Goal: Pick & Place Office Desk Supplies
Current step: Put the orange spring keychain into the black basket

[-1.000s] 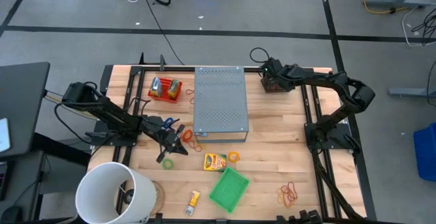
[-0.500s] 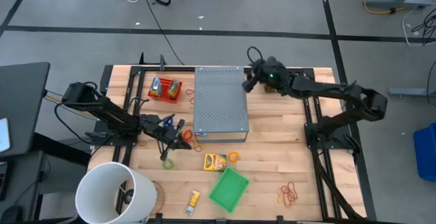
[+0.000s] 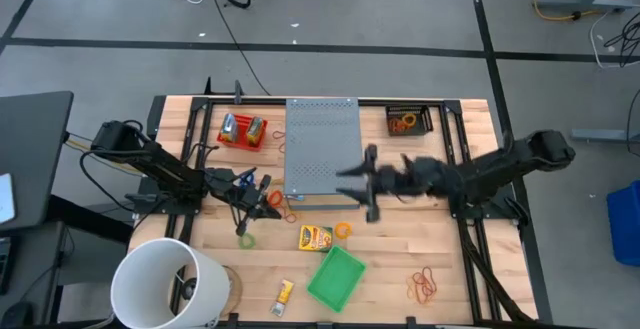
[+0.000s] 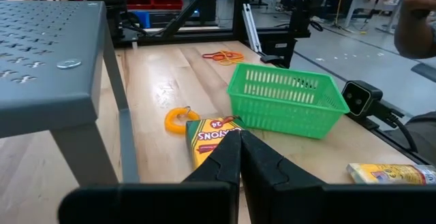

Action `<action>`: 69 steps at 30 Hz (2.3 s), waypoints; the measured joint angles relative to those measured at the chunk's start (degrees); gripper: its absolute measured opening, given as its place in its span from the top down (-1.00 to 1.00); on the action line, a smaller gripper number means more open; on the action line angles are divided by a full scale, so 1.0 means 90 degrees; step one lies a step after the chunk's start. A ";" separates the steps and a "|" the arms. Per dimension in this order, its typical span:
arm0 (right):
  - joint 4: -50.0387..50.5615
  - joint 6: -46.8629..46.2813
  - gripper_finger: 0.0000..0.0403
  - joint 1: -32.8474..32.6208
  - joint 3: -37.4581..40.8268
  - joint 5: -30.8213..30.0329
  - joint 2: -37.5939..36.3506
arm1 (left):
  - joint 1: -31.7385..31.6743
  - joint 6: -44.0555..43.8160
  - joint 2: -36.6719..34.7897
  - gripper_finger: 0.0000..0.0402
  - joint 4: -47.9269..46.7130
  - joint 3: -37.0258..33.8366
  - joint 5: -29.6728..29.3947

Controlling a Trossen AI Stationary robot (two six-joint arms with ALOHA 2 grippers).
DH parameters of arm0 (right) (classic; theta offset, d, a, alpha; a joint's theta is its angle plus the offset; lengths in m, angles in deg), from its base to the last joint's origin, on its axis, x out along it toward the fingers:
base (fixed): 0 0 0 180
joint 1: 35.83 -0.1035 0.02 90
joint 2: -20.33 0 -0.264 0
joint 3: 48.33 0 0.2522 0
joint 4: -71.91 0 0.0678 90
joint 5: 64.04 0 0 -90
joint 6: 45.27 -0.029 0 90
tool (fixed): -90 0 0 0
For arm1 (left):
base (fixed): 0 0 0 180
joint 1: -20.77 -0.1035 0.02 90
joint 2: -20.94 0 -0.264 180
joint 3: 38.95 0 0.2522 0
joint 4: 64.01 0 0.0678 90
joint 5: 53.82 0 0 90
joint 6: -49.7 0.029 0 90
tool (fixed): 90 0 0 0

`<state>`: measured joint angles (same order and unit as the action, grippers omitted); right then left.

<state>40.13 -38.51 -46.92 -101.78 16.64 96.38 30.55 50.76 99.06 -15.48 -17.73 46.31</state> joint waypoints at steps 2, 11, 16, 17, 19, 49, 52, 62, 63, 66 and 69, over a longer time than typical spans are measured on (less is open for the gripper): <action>-0.0616 0.0116 0.13 -0.0422 0.0420 -0.0288 -0.0004 | 0.0000 0.0003 0.0001 0.96 -0.0001 0.0000 0.0000; -0.1146 0.0018 0.13 -0.1728 0.1854 -0.1642 0.0004 | 0.0000 0.0056 0.0001 0.96 -0.0021 0.0000 -0.0002; -0.2407 0.0100 0.13 -0.2077 0.2779 -0.1711 0.0004 | 0.0000 0.0033 0.0001 0.96 -0.0088 0.0000 -0.0075; -0.2711 0.0100 0.13 -0.2123 0.2982 -0.1725 0.0004 | 0.0000 -0.0001 -0.0001 0.96 -0.0091 0.0000 -0.0134; -0.3332 0.0118 0.13 -0.2217 0.3397 -0.1715 0.0004 | -0.0002 -0.0058 0.0001 0.96 -0.0098 0.0000 -0.0191; -0.1397 0.2099 0.13 -0.5055 0.4366 -0.4359 -0.3828 | -0.0002 -0.0407 0.0001 0.96 -0.0250 0.0000 -0.0554; -0.0907 0.2133 0.13 -0.5474 0.4363 -0.4414 -0.4376 | -0.0002 -0.0485 0.0001 0.96 -0.0251 0.0000 -0.0551; -0.0440 0.1851 0.13 -0.6037 0.4363 -0.3385 -0.5125 | -0.0001 -0.0646 0.0001 0.96 -0.0250 0.0000 -0.0448; -0.0446 0.1851 0.13 -0.6032 0.4363 -0.3270 -0.5127 | -0.0002 -0.0645 0.0001 0.96 -0.0251 0.0000 -0.0440; -0.0236 0.1780 0.13 -0.6035 0.4363 -0.2984 -0.5122 | -0.0002 -0.0624 0.0001 0.96 -0.0249 0.0000 -0.0398; 0.0130 0.1476 0.13 -0.6035 0.4363 -0.2960 -0.5122 | -0.0002 -0.0622 0.0001 0.96 -0.0245 0.0000 -0.0384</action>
<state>41.30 -25.22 -101.23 -62.52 -10.00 50.28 30.53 45.16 99.07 -17.68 -17.73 42.85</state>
